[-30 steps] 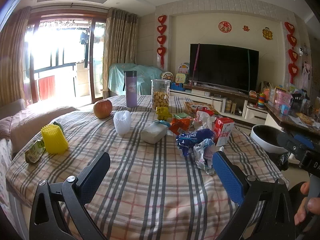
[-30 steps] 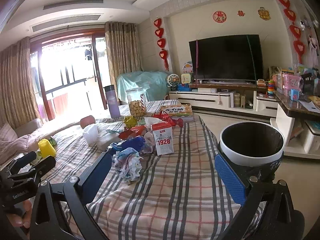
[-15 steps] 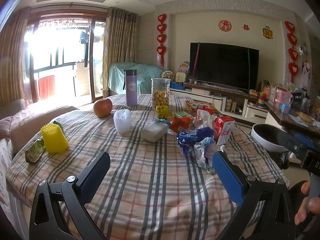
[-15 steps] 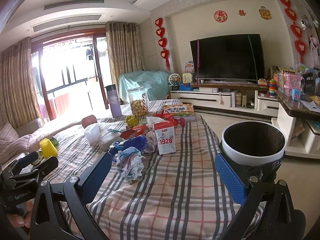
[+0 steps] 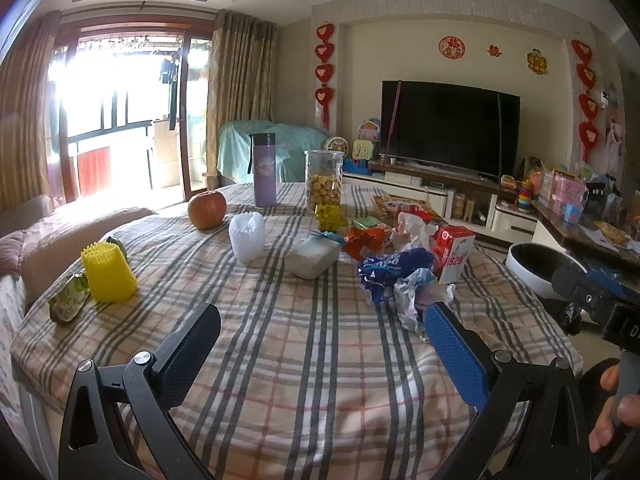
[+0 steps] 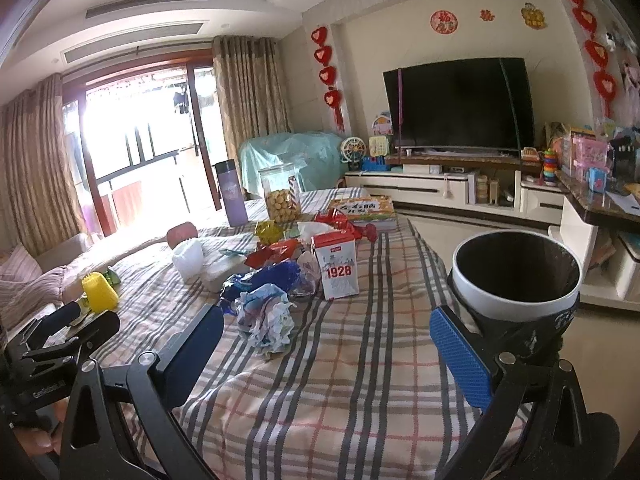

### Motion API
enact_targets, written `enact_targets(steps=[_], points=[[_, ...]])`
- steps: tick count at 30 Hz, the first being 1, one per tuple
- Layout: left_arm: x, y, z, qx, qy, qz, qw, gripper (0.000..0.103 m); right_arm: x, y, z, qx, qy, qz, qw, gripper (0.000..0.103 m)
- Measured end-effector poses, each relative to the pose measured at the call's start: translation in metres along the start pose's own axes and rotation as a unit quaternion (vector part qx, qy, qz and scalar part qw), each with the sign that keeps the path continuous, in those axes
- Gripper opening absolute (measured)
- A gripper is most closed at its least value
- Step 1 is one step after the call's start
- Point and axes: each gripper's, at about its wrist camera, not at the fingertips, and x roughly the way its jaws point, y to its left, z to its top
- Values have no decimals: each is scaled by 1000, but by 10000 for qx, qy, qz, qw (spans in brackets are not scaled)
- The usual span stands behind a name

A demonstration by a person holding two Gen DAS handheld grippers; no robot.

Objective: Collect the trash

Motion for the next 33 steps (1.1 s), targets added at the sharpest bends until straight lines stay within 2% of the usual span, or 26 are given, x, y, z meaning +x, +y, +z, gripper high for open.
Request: enact_targets(steps=[8,15,25,27,28,29,30,31,33], points=[[21,6,1,66,229,28,9997,102,26,-3,-8,166,487,262,9983,103],[52,14,7,117,508,13,9986,101,55,-3,-12,360,848,677,9934,102],[95,24,17,49,855,-112,9963,100,116,14,-19,358,1604,1045,9809,83],[104,22,21,89,905,-156,9957,100,124,14,-20,383,1695,1102,9786,74],[107,20,22,113,922,-170,9955,100,126,12,-19,420,1742,1147,9771,61],[111,18,24,141,940,-190,9953,100,128,10,-20,469,1777,1219,9754,38],[116,17,25,162,956,-204,9951,100,130,8,-20,534,1821,1311,9730,25],[119,14,27,180,975,-225,9948,100,131,6,-20,572,1849,1359,9716,18],[128,9,31,228,1025,-305,9940,100,126,1,-19,590,1784,1434,9716,17]])
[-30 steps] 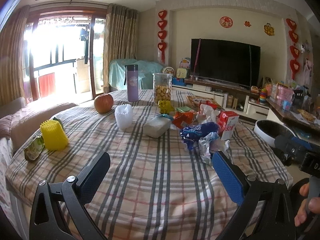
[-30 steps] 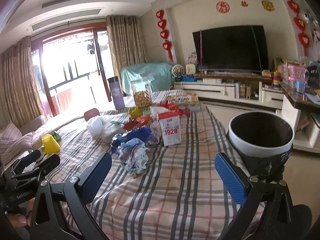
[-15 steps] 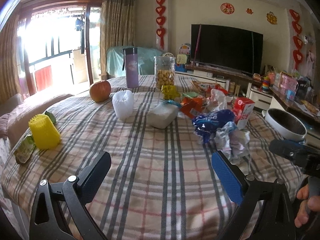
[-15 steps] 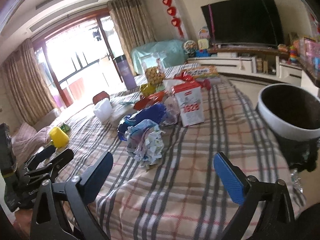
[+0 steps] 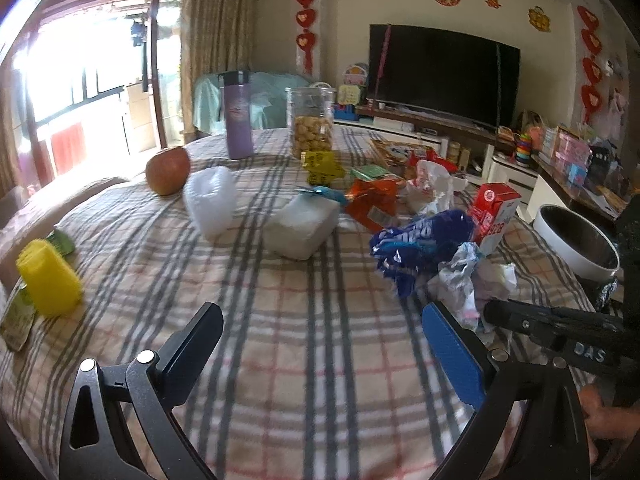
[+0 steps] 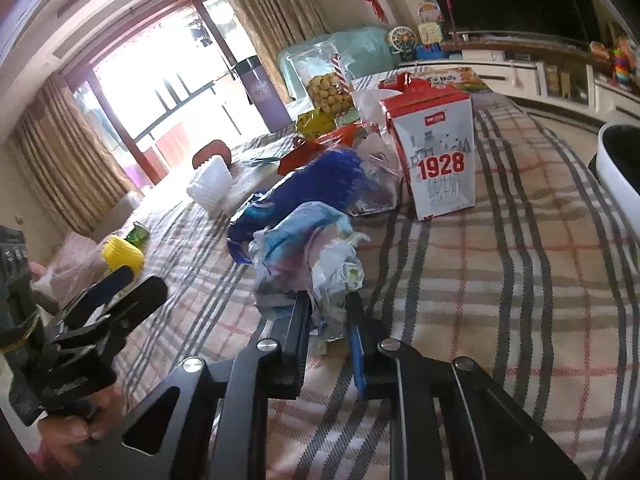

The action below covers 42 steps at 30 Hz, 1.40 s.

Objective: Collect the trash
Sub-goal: 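Grasp the crumpled tissue with the right tool while the left tool grasps the blue snack wrapper, then carry the tissue and blue wrapper with both tools over the black-and-white bin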

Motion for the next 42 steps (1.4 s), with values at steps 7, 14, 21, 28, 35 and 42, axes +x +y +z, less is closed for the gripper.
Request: enact_targets(steps=[7,14,21,28,35,42], points=[[34,-26,18,345,230,-197,9989,101,-32,-28,1,209,-169,-135,9995,16],[56,-63,19,828,495,-508,9940,99,-60,-53,1,249,-369,-510,9977,16],[69,-70,21,910,740,-667,9909,36,-74,-65,3,320,-537,-632,9960,16],[47,-73,17,691,641,-994,9906,30,-85,-77,1,381,-586,-666,9953,16],[28,-99,14,838,549,-1410,9849,30,-103,-91,-4,449,-698,-780,9935,16],[35,-129,25,1102,497,-1665,9786,30,-123,-107,-3,549,-823,-969,9904,16]])
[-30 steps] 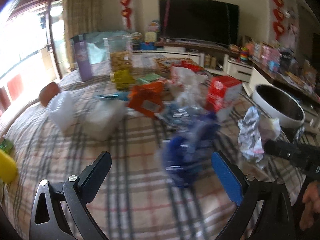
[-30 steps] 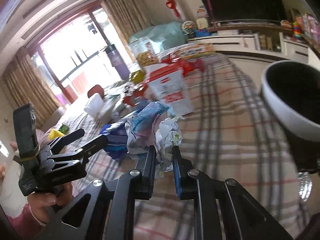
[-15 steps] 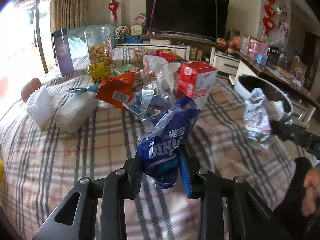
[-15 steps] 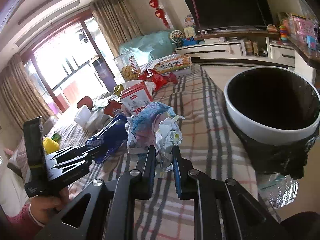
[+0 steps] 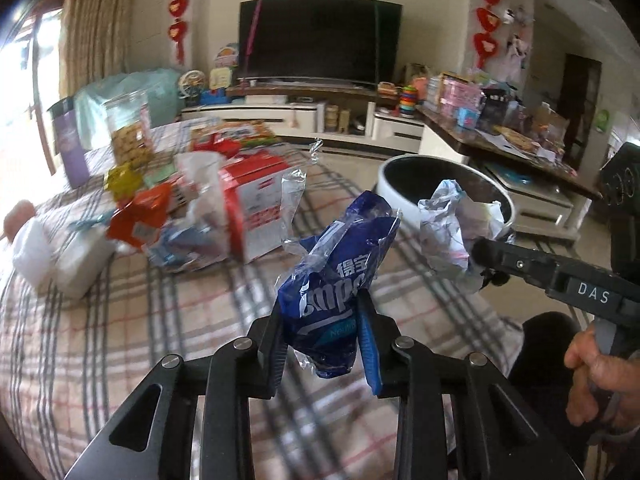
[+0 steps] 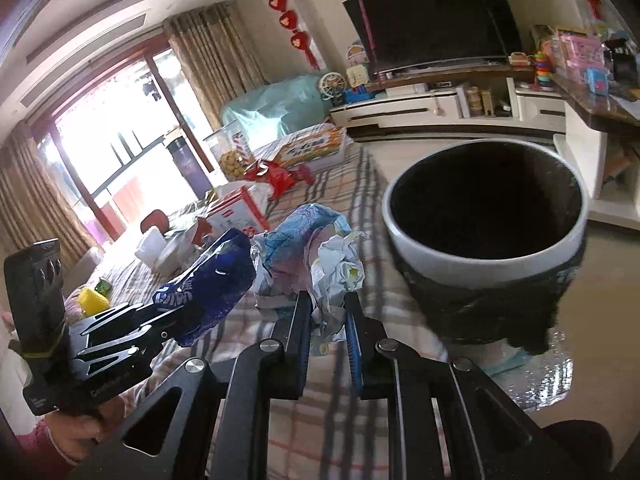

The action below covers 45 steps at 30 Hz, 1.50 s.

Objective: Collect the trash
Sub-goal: 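Carry the tissue and blue wrapper with both tools over the black-and-white bin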

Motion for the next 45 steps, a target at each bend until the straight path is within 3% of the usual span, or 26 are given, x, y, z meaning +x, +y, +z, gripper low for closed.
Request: enact_targets(steps=[20,45], points=[[68,-32,55,224,90,-354,9991,30,-24,-68,35,352,-299,-661,9967,16],[142,-86,111,678,290,-366,9966,33,0,-123,75,501,52,-1111,9925,20]])
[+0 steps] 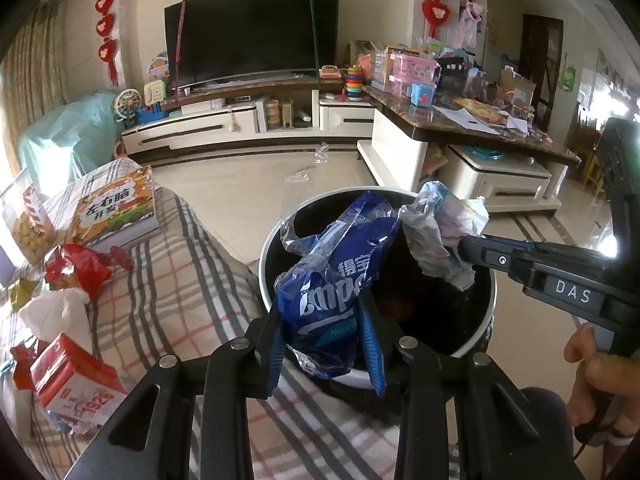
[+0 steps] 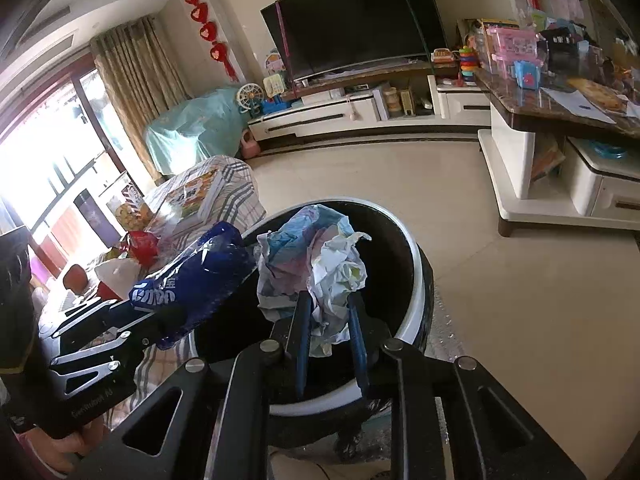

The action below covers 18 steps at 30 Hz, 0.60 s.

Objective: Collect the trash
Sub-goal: 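Carry the tissue and blue wrapper with both tools over the black-and-white bin, then open both tools to drop the tissue and wrapper into the bin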

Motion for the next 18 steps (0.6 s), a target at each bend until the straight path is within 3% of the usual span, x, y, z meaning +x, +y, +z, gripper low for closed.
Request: enact_targets(steps=[5,9,11,18], points=[[7,-2,4,-28,56,1,10000,35,7,-3,3,-10,89,-31,10000,20],[9,-5,6,-20,52,78,10000,48,11,-3,5,-15,161,-108,9998,25],[7,-5,6,-27,32,147,9999,56,12,-3,6,22,156,-149,9998,47],[-7,2,-10,-251,22,161,9996,69,1,0,3,146,-53,-84,9998,75]])
